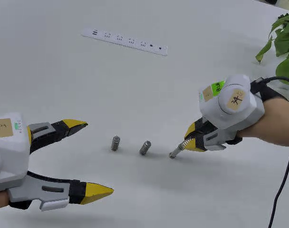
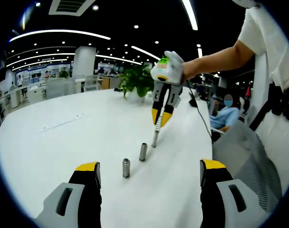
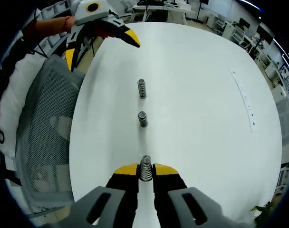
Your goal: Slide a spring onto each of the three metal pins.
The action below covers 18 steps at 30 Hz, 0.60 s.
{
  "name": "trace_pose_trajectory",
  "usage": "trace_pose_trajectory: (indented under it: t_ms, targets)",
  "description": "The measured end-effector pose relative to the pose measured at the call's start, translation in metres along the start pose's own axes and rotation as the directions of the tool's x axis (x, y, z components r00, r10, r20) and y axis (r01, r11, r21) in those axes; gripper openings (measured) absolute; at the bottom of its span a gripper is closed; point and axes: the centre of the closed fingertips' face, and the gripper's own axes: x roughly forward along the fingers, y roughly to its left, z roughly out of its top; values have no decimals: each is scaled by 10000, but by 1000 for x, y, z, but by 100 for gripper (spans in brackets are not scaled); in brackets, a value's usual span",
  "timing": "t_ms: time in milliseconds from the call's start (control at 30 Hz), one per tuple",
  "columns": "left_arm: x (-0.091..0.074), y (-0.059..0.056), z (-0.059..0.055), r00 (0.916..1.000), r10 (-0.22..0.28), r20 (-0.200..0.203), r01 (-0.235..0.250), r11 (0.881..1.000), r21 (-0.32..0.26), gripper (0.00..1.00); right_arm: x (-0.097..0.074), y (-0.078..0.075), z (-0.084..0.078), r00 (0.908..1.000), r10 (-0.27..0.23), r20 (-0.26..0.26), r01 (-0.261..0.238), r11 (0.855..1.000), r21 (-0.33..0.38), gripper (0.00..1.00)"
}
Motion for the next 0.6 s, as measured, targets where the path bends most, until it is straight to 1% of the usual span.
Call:
trace_pose_trajectory:
  t_ms: [333,467,600]
  targets:
    - [2,0,-1,10000,9,2,-9,10000,-49,86,8,0,0,10000,53,-19,-53,10000,-64,12]
    - [3,0,-2,10000,-9,-34,9,10000,-46,86,12,1,0,9999,22,-108,-24,9998,-191,12]
    - [3,2,-3,10000,10,-30,-11,10000,-46,86,15,-1,-1,10000,10,-73,-11,9998,-179,12]
